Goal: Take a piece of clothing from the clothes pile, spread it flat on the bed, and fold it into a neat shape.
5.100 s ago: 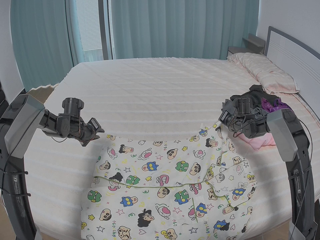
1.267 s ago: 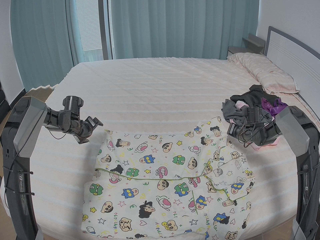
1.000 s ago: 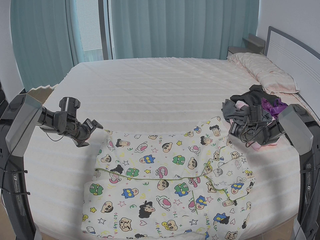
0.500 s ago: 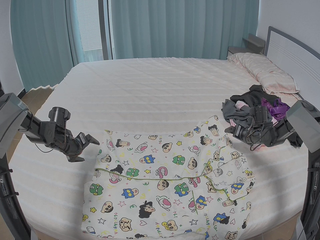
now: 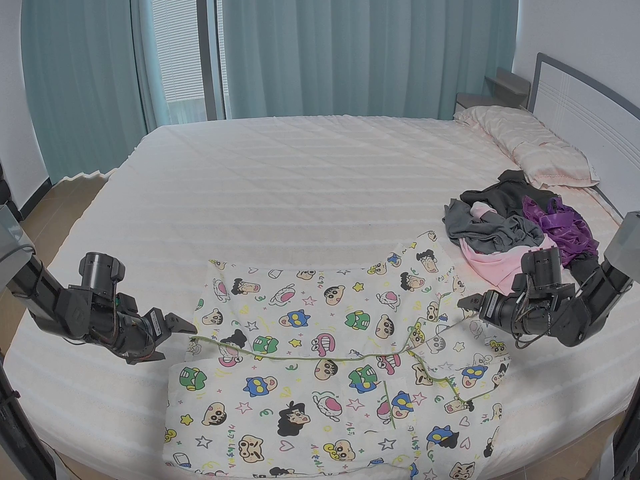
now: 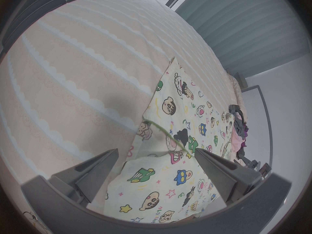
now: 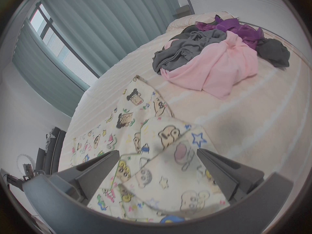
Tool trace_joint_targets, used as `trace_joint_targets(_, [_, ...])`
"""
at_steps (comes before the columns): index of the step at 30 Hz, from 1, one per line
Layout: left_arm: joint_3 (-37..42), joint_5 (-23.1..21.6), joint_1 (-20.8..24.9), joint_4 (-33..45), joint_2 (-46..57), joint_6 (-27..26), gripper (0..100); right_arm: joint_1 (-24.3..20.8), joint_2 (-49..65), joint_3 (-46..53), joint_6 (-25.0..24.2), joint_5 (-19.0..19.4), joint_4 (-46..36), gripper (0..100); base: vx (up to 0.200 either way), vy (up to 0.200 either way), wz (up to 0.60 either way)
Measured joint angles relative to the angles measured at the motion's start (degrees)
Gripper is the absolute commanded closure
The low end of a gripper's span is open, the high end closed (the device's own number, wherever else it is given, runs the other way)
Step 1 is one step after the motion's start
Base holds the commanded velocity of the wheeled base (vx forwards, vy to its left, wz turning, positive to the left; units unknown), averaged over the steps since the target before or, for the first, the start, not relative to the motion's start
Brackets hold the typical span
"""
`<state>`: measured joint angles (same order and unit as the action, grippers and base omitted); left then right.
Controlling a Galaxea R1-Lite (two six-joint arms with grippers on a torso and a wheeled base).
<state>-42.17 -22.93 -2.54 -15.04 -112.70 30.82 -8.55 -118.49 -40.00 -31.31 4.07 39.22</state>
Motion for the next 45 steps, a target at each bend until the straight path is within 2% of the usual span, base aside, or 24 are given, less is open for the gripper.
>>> trace_joint_targets(6, [4.5, 3.0, 0.5, -3.0, 1.3, -1.0, 0, -3.1, 4.6, 7.8, -3.0, 0.1, 5.6, 0, 0.000, 0.000, 0.00])
trace_joint_targets(13, [6.5, 5.1, 3.2, -3.4, 1.7, -1.1, 0, -4.6, 7.5, 11.7, -7.1, 0.4, 7.6, 0, 0.000, 0.000, 0.00])
trace_joint_targets(22, [7.1, 5.1, 4.1, -4.5, 0.7, -0.6, 0, -5.7, 9.1, 14.5, -7.4, 0.7, 7.7, 0, 0.000, 0.000, 0.00])
trace_joint_targets(29, [9.3, 4.6, 4.7, -8.7, 0.5, -0.7, 0, -6.1, 9.2, 15.2, -7.4, 0.7, 7.7, 0, 0.000, 0.000, 0.00])
trace_joint_targets(40, [15.1, 5.0, 10.9, -17.9, 0.6, -0.4, 0, -6.8, 9.3, 15.8, -7.4, 1.5, 7.7, 0, 0.000, 0.000, 0.00])
trace_joint_targets(45, [17.9, 5.2, 13.6, -19.5, 0.6, -0.8, 0, -6.9, 9.3, 16.0, -7.4, 1.5, 7.7, 0, 0.000, 0.000, 0.00])
